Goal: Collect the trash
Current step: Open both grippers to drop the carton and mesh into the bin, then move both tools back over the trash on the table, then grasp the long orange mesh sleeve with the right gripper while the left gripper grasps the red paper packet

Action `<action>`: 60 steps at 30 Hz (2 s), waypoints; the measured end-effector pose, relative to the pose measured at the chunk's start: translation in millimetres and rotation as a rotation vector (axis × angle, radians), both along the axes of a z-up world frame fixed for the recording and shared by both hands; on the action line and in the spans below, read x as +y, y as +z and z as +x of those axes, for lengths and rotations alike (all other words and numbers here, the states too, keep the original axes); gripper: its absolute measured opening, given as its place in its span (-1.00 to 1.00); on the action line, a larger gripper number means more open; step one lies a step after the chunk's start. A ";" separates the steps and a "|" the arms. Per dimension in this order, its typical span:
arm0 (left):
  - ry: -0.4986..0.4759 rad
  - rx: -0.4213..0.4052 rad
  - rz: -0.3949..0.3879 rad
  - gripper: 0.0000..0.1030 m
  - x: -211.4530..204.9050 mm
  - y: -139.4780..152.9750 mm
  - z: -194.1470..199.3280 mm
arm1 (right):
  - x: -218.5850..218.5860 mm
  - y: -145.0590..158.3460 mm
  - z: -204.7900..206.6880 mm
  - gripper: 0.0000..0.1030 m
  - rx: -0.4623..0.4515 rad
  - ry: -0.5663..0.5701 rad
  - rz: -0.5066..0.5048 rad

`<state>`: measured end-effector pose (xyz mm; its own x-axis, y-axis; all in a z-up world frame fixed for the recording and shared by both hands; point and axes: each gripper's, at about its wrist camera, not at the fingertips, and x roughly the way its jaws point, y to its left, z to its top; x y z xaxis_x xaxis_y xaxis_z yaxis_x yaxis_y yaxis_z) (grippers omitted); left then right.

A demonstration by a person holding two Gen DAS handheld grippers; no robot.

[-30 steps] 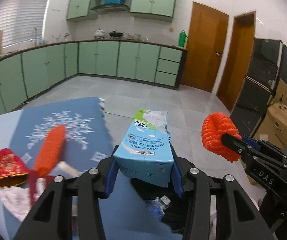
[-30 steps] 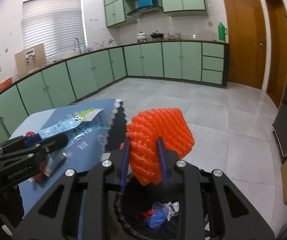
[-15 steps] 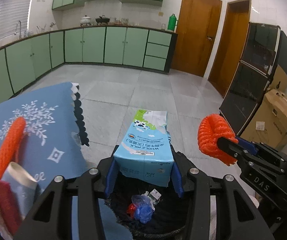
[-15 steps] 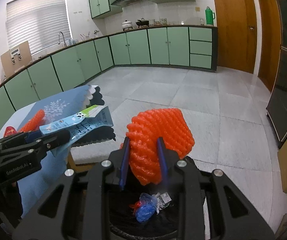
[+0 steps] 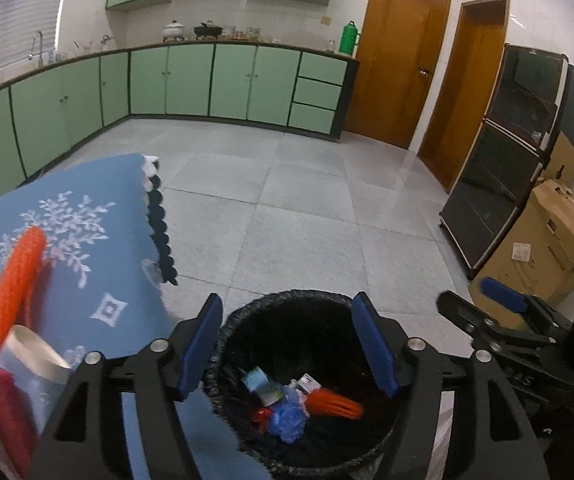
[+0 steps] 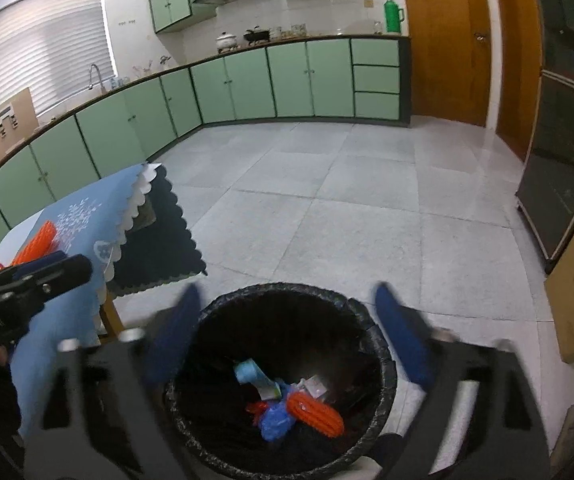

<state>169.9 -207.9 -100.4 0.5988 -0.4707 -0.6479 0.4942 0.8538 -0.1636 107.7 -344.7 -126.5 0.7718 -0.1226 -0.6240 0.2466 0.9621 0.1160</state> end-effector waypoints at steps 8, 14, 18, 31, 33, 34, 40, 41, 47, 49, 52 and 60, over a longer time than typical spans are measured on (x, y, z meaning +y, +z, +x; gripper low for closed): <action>0.111 -0.085 0.000 0.67 54.8 31.7 -12.6 | 25.0 31.0 -4.1 0.85 -0.062 0.012 0.014; 0.248 -0.147 0.026 0.72 121.2 53.0 -25.0 | 69.3 57.6 6.2 0.88 -0.120 0.070 0.023; 0.355 -0.176 0.062 0.72 172.1 59.2 -31.5 | 106.3 66.9 20.3 0.88 -0.139 0.136 0.040; 0.625 -0.161 0.111 0.71 304.5 44.2 -22.0 | 241.9 72.4 69.8 0.88 -0.136 0.359 0.011; 0.638 -0.157 0.117 0.71 312.1 42.5 -20.8 | 258.7 70.1 75.8 0.88 -0.129 0.380 0.002; 0.642 -0.154 0.116 0.71 317.0 40.8 -20.4 | 264.2 69.2 78.4 0.88 -0.126 0.388 -0.001; 0.658 -0.113 0.125 0.63 335.2 27.9 -10.2 | 302.4 60.2 94.1 0.87 -0.095 0.422 -0.023; 0.661 -0.109 0.125 0.62 336.1 26.6 -10.3 | 307.2 58.0 97.1 0.87 -0.086 0.424 -0.027; 0.681 -0.089 0.118 0.56 355.3 19.4 -6.3 | 323.8 45.4 110.3 0.84 -0.041 0.430 -0.049; 0.683 -0.083 0.117 0.56 358.2 17.4 -4.9 | 328.5 40.1 114.6 0.78 -0.021 0.429 -0.052; 0.683 -0.073 0.117 0.56 362.2 13.9 -2.5 | 331.6 34.2 120.8 0.63 0.007 0.428 -0.054; 0.672 -0.050 0.107 0.55 365.6 7.7 2.9 | 338.6 17.2 130.9 0.18 0.085 0.453 -0.064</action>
